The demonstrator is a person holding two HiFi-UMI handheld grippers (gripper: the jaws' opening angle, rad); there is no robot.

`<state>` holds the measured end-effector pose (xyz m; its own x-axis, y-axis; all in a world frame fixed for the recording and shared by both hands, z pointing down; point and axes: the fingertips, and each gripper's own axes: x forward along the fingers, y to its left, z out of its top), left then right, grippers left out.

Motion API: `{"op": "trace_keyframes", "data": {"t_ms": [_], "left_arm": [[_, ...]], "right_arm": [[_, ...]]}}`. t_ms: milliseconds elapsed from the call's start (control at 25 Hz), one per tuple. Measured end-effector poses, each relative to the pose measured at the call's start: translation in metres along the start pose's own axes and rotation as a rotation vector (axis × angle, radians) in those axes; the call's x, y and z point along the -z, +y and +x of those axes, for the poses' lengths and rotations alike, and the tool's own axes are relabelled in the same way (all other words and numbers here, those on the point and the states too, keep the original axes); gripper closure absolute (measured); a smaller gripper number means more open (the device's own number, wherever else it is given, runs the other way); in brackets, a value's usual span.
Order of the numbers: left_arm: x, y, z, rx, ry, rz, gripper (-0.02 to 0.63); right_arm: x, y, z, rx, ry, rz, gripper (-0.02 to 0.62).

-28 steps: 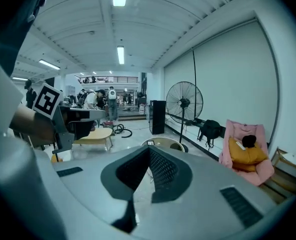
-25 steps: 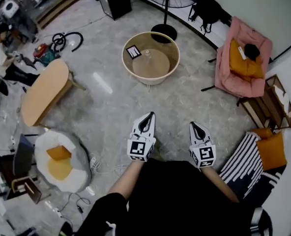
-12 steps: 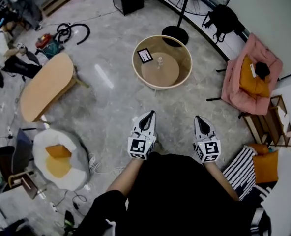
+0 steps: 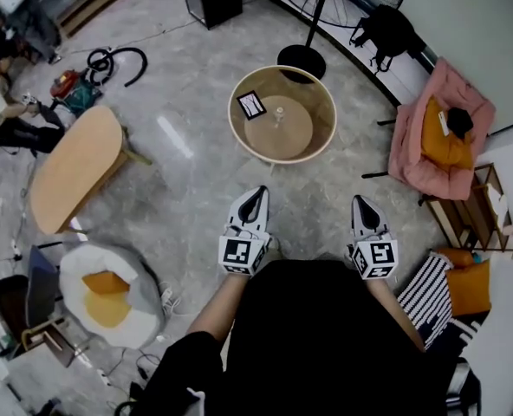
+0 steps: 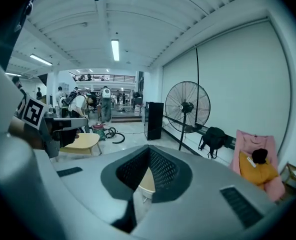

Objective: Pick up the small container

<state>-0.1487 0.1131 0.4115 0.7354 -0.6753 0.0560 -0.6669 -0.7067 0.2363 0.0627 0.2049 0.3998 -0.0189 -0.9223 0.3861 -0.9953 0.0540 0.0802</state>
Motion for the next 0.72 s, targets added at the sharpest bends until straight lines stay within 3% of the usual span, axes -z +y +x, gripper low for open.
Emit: {"op": "trace_keyframes", "data": {"t_ms": [240,400,520,600,720], "left_arm": [[0.003,0.005,0.015,-0.051,0.0,-0.033,0.586],[0.009,0.007,0.014,-0.07,0.001,-0.024,0.586],[0.01,0.013,0.007,-0.101,-0.017,-0.065,0.586],[0.007,0.015,0.027,-0.131,-0.023,-0.093,0.586],[0.005,0.022,0.072,-0.175,-0.011,-0.069,0.586]], "right_arm": [[-0.003,-0.024,0.018,0.001,0.011,0.002,0.574],[-0.005,-0.018,0.035,-0.051,0.002,0.006,0.574],[-0.002,-0.014,0.049,-0.091,0.011,0.007,0.574],[-0.008,-0.031,0.071,-0.116,0.006,0.007,0.574],[-0.016,-0.06,0.113,-0.157,0.008,0.005,0.574]]}}
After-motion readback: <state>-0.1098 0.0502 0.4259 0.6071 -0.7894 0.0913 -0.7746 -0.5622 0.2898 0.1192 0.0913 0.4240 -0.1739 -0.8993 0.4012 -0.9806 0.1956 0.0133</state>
